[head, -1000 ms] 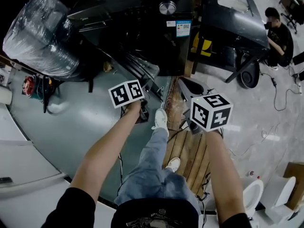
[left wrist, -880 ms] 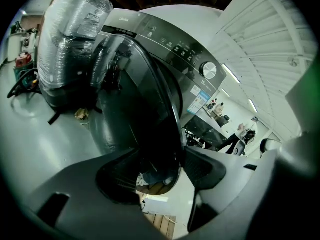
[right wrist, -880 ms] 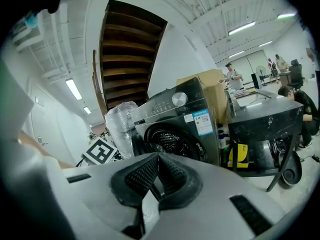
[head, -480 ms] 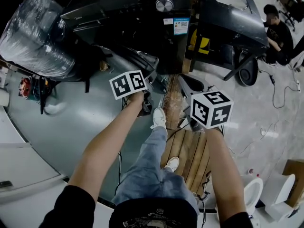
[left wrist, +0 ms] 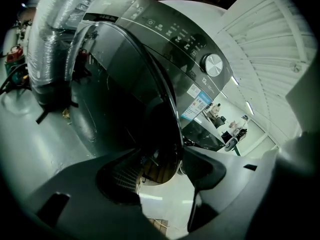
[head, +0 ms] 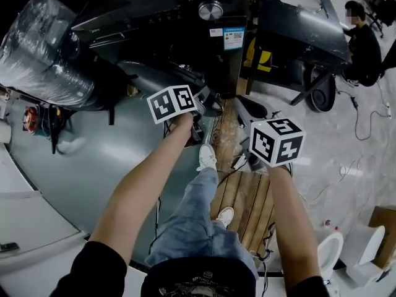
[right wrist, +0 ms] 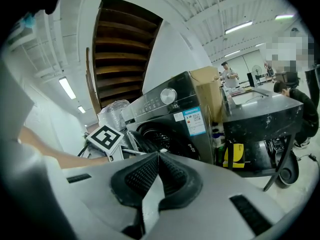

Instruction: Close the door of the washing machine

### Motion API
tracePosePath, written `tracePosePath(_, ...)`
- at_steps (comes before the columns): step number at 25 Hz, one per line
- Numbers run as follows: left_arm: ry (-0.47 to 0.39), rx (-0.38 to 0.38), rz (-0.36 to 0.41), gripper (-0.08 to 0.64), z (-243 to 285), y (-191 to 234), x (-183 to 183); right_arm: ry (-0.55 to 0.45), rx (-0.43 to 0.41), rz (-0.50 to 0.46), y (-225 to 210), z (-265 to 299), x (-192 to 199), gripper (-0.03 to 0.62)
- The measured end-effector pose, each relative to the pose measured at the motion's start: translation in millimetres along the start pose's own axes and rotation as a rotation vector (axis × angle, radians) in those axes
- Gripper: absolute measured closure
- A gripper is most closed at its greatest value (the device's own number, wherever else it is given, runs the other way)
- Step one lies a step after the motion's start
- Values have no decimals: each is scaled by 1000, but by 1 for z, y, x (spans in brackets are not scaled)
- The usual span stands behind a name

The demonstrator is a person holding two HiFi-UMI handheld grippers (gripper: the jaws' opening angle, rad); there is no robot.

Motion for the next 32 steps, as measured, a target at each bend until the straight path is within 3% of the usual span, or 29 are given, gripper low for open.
tracePosePath(6,1,9,0,288,20,-7,-15,2,11,3,-13,10,-7,571)
tracePosePath(23,-25,22,-105,281,68,-19,-51,-5,44,25,-46,33,-28,571)
tracePosePath(32,-79,66,-160,279,87,-20,-60,-11,47,21,-58,49,-40,571)
Point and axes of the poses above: the fingertips, and each gripper's own axes: z forward along the fingers, y to its left, x out of its underside, the point moved 10 cm from there along -z, backward along the fingers, and after that the axes turned 1 degree about -z, right-handed, at the moved point
